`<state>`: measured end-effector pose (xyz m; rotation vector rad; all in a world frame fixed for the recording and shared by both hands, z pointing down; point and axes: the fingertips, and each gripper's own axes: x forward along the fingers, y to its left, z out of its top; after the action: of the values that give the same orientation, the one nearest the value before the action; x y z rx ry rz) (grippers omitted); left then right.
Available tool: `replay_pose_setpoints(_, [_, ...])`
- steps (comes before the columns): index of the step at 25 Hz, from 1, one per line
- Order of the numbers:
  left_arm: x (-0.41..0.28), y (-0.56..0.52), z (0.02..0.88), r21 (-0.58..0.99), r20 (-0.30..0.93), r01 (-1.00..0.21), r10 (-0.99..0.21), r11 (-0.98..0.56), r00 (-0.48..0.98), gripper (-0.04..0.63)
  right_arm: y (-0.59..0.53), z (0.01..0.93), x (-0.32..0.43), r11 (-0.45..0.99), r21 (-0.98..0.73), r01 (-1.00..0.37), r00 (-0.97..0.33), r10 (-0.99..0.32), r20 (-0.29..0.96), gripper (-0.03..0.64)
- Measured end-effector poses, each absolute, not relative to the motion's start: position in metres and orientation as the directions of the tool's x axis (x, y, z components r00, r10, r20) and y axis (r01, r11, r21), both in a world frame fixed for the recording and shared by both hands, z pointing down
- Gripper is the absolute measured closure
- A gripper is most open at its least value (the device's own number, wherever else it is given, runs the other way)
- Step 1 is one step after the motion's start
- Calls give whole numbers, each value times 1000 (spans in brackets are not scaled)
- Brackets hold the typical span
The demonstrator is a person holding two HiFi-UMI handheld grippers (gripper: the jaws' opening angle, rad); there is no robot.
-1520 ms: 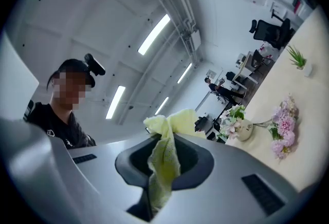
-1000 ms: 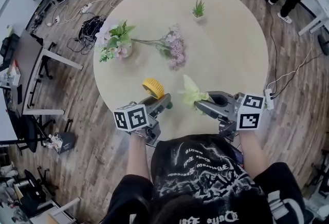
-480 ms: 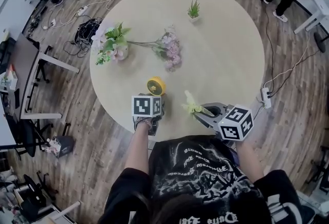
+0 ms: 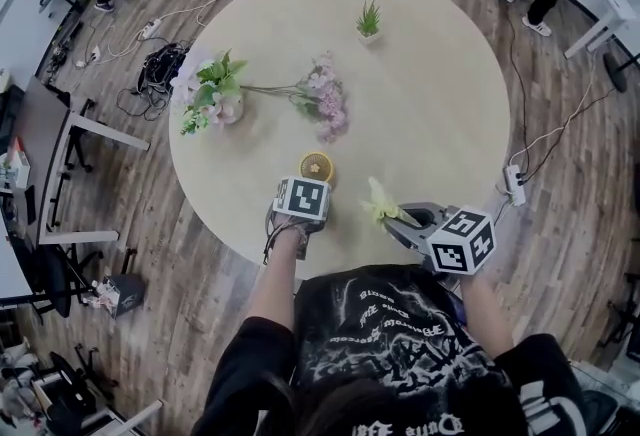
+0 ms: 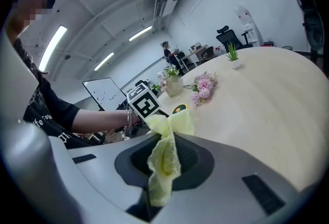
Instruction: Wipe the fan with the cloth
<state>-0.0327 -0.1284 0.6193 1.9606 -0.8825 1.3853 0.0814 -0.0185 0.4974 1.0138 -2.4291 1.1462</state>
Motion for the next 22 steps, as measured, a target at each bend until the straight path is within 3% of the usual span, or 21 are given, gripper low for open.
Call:
replay_pose_setpoints(10, [-44,-130,617,32,931,-777,-263,-629,251,396,-25,504,78,392,-583,-712,-696,-503,512,572])
replay_pose_setpoints(12, [-39,-127,617,70,914,-764,-266,-642,307,394,-26,503,74,394,-581,-712,-696,-503,512,571])
replay_pose_setpoints(16, [-24,-115,613,221,871,-738,-213,-637,444,262,-29,501,73,385,-572,-724,-682,-525,509,571])
replay_pose_setpoints(22, [-36,-130,576,164,774,-752,-389,-638,499,239,-34,499,78,361,-466,-808,-583,-610,537,571])
